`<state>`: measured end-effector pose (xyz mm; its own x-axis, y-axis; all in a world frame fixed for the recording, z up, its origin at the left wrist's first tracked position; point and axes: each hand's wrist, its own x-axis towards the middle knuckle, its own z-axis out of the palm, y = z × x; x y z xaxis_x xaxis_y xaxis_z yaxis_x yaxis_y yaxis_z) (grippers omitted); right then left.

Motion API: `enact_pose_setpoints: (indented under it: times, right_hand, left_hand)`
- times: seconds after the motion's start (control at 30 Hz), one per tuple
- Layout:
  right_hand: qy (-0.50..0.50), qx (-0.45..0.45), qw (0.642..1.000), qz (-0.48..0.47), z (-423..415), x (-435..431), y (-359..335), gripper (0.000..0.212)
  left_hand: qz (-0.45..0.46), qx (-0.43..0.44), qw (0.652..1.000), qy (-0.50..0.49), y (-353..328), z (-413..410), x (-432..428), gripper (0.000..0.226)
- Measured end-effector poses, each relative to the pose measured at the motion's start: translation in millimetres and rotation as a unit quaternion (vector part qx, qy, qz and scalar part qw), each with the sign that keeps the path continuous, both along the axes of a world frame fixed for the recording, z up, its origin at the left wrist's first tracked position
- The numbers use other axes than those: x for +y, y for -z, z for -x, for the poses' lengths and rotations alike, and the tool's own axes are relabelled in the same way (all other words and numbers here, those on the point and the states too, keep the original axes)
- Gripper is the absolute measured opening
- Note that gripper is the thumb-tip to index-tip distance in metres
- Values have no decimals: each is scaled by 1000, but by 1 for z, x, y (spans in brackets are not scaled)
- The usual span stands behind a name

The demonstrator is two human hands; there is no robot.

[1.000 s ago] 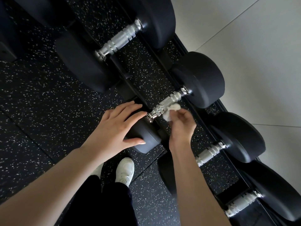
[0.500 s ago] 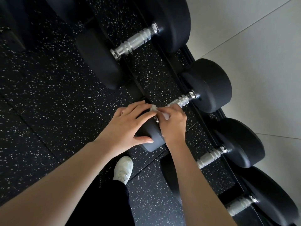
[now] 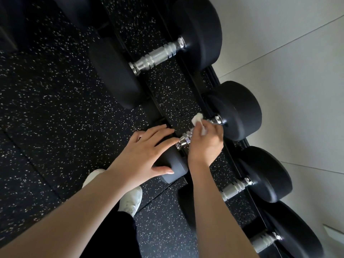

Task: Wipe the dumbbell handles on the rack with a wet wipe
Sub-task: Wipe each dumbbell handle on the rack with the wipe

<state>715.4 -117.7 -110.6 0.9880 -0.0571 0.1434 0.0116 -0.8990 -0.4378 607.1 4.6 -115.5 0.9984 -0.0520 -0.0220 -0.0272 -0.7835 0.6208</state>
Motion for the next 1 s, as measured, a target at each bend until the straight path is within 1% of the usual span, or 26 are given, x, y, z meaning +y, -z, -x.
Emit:
enact_pose_setpoints:
  times: [0.17,0.3,0.37,0.5,0.63,0.77,0.83,0.97,1.0]
  right_hand:
    - [117,-25,992,38,-21,1,-8,22]
    - [123,-1,992,38,-30,1,-9,22]
    - [109,53,991,55,-32,0,-12,23]
    - [39,150,982,107,-33,-2,-23,24]
    - [-35,193,972,133,-29,-2,-28,21]
    - [-106,236,952,164,-10,2,-23,21]
    - [-128,257,945,159,2,4,-21,20]
    - [-124,290,945,90,5,4,-21,16]
    - [-130,295,943,87,3,4,-21,16]
  left_hand:
    - [4,-4,1000,1,1,0,1,74]
    - [11,-3,1000,4,2,0,2,72]
    - [19,-1,1000,5,2,0,3,71]
    - [23,2,1000,7,2,0,4,72]
    - [31,5,1000,5,2,0,4,72]
    - [28,7,1000,6,2,-1,4,73]
    - [27,7,1000,5,1,-1,3,73]
    - [27,4,1000,2,1,0,2,73]
    - [27,3,1000,1,1,-1,2,73]
